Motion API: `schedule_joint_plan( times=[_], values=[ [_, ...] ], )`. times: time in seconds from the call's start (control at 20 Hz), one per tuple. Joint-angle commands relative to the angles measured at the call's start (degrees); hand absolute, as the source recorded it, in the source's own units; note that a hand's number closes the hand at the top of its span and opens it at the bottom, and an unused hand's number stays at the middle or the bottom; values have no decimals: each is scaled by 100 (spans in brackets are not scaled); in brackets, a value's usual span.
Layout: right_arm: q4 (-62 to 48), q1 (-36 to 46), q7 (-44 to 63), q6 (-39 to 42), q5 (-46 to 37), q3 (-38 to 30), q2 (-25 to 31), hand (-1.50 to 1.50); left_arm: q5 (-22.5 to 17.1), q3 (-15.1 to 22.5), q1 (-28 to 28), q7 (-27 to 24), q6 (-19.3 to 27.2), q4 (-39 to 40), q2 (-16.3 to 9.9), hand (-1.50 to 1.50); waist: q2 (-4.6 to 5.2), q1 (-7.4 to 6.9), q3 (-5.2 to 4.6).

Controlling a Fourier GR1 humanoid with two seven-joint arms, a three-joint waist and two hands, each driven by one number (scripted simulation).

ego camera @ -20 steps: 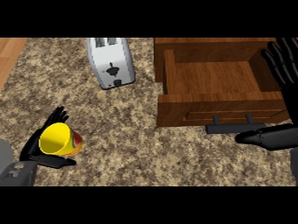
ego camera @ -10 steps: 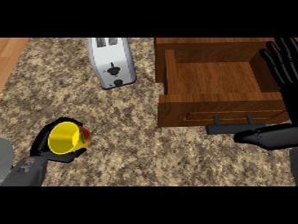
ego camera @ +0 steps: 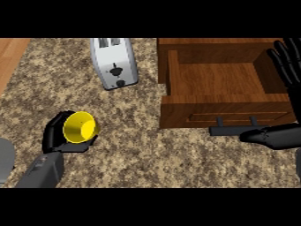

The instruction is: Pick up the cup, place it into the drawer and close the drawer

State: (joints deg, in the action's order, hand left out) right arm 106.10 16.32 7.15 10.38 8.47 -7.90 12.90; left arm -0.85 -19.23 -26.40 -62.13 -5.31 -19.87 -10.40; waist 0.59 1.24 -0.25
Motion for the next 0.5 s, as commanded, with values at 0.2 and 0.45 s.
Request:
schedule_joint_plan(
  times=[0.2, 0.45],
  values=[
    [27, -127, -34, -29, -86, 69, -80, -150, -302, -38, -736, -125, -476, -525, 300, 150, -62, -75, 22],
    [-197, 70, 42, 86, -31, -100, 141, -150, -289, 254, -1120, 547, -569, -1116, 395, 150, -78, -156, 28]
  ],
)
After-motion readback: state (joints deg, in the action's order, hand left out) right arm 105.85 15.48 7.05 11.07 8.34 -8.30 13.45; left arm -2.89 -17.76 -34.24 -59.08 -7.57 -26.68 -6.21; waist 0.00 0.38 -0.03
